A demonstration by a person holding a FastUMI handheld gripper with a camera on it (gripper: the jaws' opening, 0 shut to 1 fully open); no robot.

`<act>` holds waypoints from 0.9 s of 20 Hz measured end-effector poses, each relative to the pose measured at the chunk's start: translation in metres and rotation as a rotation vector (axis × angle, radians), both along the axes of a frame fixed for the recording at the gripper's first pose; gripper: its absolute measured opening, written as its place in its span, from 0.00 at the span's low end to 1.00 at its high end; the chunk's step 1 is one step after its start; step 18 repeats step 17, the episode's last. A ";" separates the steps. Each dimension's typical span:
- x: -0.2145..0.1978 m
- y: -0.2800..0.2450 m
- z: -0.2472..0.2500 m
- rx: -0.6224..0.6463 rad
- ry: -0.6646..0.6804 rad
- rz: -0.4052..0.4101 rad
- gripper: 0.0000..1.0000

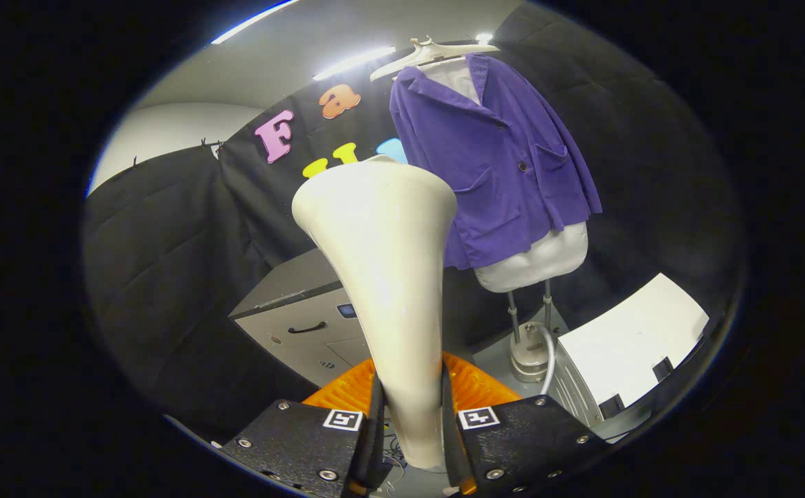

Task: Iron the clothes twice with a garment steamer, once on the left side and once on the right side.

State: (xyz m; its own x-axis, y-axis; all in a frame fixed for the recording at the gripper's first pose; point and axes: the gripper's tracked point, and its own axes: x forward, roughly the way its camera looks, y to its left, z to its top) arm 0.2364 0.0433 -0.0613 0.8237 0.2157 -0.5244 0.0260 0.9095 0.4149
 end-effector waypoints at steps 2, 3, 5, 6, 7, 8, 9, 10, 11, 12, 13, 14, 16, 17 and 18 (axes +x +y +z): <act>0.000 0.001 -0.001 0.003 0.003 0.003 0.36; 0.000 0.001 -0.003 0.003 0.010 0.002 0.36; 0.000 0.002 -0.003 0.007 0.018 0.000 0.36; 0.000 0.002 -0.003 0.008 0.021 -0.002 0.36; 0.000 0.002 -0.004 0.008 0.025 -0.003 0.36; 0.000 0.002 -0.004 0.009 0.028 -0.003 0.36; 0.000 0.002 -0.005 0.010 0.032 -0.003 0.36; 0.001 0.002 -0.004 0.010 0.031 -0.005 0.36; 0.001 0.001 -0.004 0.009 0.032 -0.005 0.36; 0.001 0.001 -0.004 0.009 0.032 -0.006 0.36; 0.002 0.001 -0.004 0.006 0.034 -0.007 0.36; 0.002 0.001 -0.004 0.003 0.035 -0.003 0.36; 0.002 0.002 -0.005 0.004 0.036 0.002 0.36; 0.001 0.002 -0.006 0.004 0.037 0.004 0.36; 0.001 0.002 -0.006 0.004 0.037 0.004 0.36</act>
